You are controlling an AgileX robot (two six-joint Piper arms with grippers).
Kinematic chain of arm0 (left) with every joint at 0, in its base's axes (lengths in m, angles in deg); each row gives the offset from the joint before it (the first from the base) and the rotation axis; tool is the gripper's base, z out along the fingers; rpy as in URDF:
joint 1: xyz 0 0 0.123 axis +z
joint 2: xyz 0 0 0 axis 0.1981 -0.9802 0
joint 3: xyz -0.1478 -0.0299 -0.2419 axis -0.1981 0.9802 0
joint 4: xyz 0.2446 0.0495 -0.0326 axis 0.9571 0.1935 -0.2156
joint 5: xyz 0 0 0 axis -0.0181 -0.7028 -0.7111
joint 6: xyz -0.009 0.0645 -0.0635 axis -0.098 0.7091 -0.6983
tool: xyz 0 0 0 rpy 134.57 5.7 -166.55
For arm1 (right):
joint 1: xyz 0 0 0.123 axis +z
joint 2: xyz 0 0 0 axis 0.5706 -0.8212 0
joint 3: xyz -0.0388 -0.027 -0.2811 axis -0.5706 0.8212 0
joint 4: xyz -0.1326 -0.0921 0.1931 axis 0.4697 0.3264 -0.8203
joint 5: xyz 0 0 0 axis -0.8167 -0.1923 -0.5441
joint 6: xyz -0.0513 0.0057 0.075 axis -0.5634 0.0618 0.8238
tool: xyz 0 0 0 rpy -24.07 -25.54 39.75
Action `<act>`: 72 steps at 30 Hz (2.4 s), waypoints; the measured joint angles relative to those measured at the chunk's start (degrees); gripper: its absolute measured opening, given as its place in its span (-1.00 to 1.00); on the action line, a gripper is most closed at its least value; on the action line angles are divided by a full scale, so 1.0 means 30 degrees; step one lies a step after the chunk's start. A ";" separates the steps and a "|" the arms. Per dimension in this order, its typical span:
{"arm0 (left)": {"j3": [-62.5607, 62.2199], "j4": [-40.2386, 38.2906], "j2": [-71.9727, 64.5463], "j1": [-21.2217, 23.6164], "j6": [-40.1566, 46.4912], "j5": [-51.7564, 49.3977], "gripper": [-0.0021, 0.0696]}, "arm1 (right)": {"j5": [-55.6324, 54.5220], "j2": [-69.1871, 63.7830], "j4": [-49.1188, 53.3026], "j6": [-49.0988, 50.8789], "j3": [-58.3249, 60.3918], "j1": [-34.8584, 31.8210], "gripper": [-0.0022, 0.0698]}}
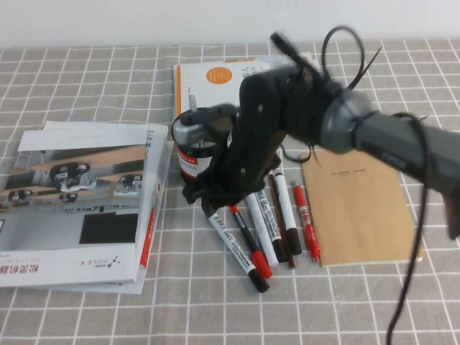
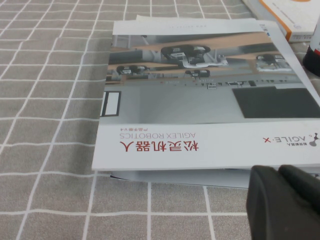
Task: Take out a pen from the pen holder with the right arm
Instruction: 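Take a marker out of the pen holder and lay it on the table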
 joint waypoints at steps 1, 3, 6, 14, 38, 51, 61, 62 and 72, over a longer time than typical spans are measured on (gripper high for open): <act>0.0000 0.0000 0.0000 0.0000 0.0000 0.0000 -0.95 | 0.0198 0.0340 0.0093 0.0000 0.0000 0.0000 -0.07; 0.0000 0.0000 0.0000 0.0000 0.0000 0.0000 -0.95 | 0.0371 0.1130 0.0258 0.0014 0.0286 0.0036 -0.07; 0.0000 0.0000 0.0000 0.0000 0.0000 0.0000 -0.95 | 0.0284 0.2796 0.0651 0.0045 0.1541 0.0189 -0.11; 0.0000 0.0000 0.0000 0.0000 0.0000 0.0000 -0.95 | -0.1818 0.9339 0.1577 0.0045 0.7360 0.0428 -0.63; 0.0000 0.0000 0.0000 0.0000 0.0000 0.0000 -0.95 | 0.0316 2.4599 0.2661 0.0058 1.9057 0.0442 -0.97; 0.0000 0.0000 0.0000 0.0000 0.0000 0.0000 -0.95 | -0.6721 2.7891 0.4015 0.0752 2.6127 0.0015 -0.97; 0.0000 0.0000 0.0000 0.0000 0.0000 0.0000 -0.95 | -1.3230 3.2762 0.2703 0.0916 3.1954 -0.8113 -0.97; 0.0000 0.0000 0.0000 0.0000 0.0000 0.0000 -0.95 | -1.3964 3.3417 0.2631 0.0916 3.2540 -0.8885 -0.97; 0.0000 0.0000 0.0000 0.0000 0.0000 0.0000 -0.95 | -1.7310 3.8999 0.2515 0.0916 3.6841 -1.1768 -0.97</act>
